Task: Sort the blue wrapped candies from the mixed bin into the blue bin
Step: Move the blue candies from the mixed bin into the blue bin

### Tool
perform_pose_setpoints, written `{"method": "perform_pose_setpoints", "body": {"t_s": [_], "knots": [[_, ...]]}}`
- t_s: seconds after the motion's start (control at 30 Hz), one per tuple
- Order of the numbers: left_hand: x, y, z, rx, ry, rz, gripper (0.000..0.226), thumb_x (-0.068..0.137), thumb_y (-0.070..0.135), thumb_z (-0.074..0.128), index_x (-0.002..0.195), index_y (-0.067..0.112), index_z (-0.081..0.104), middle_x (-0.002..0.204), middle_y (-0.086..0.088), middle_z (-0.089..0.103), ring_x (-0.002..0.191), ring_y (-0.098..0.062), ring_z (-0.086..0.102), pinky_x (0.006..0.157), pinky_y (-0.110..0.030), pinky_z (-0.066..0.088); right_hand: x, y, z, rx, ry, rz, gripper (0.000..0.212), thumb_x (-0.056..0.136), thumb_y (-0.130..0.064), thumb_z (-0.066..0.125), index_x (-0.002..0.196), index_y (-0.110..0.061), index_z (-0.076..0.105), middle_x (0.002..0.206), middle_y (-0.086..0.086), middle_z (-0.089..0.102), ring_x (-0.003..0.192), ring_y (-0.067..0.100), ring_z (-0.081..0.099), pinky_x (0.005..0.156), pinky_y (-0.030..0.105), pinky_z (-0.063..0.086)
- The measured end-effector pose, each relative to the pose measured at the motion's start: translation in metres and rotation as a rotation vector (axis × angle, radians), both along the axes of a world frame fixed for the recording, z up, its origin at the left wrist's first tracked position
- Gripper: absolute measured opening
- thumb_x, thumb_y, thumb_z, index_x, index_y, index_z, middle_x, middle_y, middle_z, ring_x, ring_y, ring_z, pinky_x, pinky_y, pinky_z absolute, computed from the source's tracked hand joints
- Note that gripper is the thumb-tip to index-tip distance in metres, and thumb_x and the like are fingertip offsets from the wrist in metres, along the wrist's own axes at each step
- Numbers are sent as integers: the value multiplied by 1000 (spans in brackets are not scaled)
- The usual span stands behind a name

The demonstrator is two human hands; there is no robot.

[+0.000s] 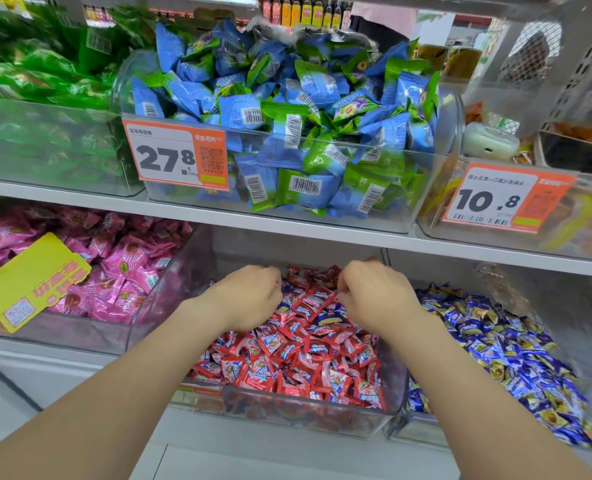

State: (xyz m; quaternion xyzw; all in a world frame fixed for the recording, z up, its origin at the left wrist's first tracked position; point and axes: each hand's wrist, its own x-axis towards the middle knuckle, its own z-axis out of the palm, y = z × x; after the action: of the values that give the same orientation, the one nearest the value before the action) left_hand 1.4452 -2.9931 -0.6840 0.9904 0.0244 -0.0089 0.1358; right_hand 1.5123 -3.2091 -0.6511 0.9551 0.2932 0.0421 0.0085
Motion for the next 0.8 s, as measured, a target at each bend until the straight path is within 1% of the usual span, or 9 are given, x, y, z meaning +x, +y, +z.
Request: {"method": "perform_pose_setpoints", "body": {"t_s": [0.1, 0.2, 0.3, 0.37, 0.47, 0.53, 0.63, 0.7, 0.8], "knots": [[3, -3, 5, 35, -70, 150, 39, 101, 45, 36, 80, 20, 57, 84, -4, 62, 77, -31, 60, 69, -38, 47, 3, -1, 2, -51, 28, 12, 18, 93, -22, 72, 110, -24, 67, 102, 4, 63, 92, 33, 67, 75, 39, 54], [8, -4, 5, 57, -88, 211, 59, 103, 62, 34, 76, 16, 61, 79, -3, 62, 75, -32, 60, 69, -38, 50, 2, 3, 2, -218, 45, 38, 31, 93, -39, 75, 115, -22, 60, 109, 5, 63, 99, 32, 66, 74, 37, 45], [11, -1, 1, 32, -102, 223, 39, 105, 47, 40, 99, 18, 65, 101, -12, 69, 84, -36, 62, 78, -43, 56, 3, 10, -3, -253, 58, 40, 27, 94, -30, 74, 117, -23, 62, 114, 4, 64, 102, 31, 67, 75, 38, 46], [14, 1, -2, 52, -87, 194, 25, 104, 31, 43, 119, 23, 61, 113, -14, 68, 92, -38, 64, 82, -46, 58, 7, 11, -5, -195, 119, 29, 34, 91, -21, 71, 123, -30, 65, 118, 2, 63, 105, 29, 66, 80, 39, 50], [18, 4, -6, 100, -42, 70, 42, 105, 23, 41, 143, 39, 49, 132, -4, 55, 104, -38, 65, 85, -46, 56, 12, 5, 0, -41, 234, 19, 34, 92, -29, 65, 125, -37, 66, 118, -7, 65, 110, 23, 63, 86, 37, 52], [22, 6, -13, 113, 0, 8, 43, 108, 29, 42, 147, 46, 46, 139, 3, 46, 113, -37, 63, 88, -45, 54, 13, 1, 2, 57, 283, 18, 22, 94, -34, 57, 112, -33, 70, 99, -12, 68, 100, 20, 65, 81, 34, 52], [29, 9, -19, 96, 81, -17, 37, 106, 40, 52, 142, 40, 56, 143, 4, 52, 125, -30, 59, 98, -45, 52, 9, -1, 2, 50, 255, 32, 25, 99, -44, 51, 99, -28, 70, 91, -7, 72, 92, 24, 67, 72, 34, 50], [33, 11, -20, 67, 96, -8, 29, 103, 41, 60, 130, 32, 62, 136, 1, 61, 120, -26, 60, 96, -41, 51, 7, 3, -2, -105, 202, 71, 28, 102, -53, 54, 115, -32, 69, 108, -3, 72, 104, 26, 67, 76, 36, 49], [35, 13, -21, 10, 79, -52, 18, 101, 36, 64, 117, 28, 62, 129, 1, 64, 115, -23, 60, 98, -40, 51, 6, 12, -9, -285, 219, 77, 39, 104, -50, 57, 136, -29, 61, 130, 4, 66, 117, 32, 64, 91, 43, 53]]}}
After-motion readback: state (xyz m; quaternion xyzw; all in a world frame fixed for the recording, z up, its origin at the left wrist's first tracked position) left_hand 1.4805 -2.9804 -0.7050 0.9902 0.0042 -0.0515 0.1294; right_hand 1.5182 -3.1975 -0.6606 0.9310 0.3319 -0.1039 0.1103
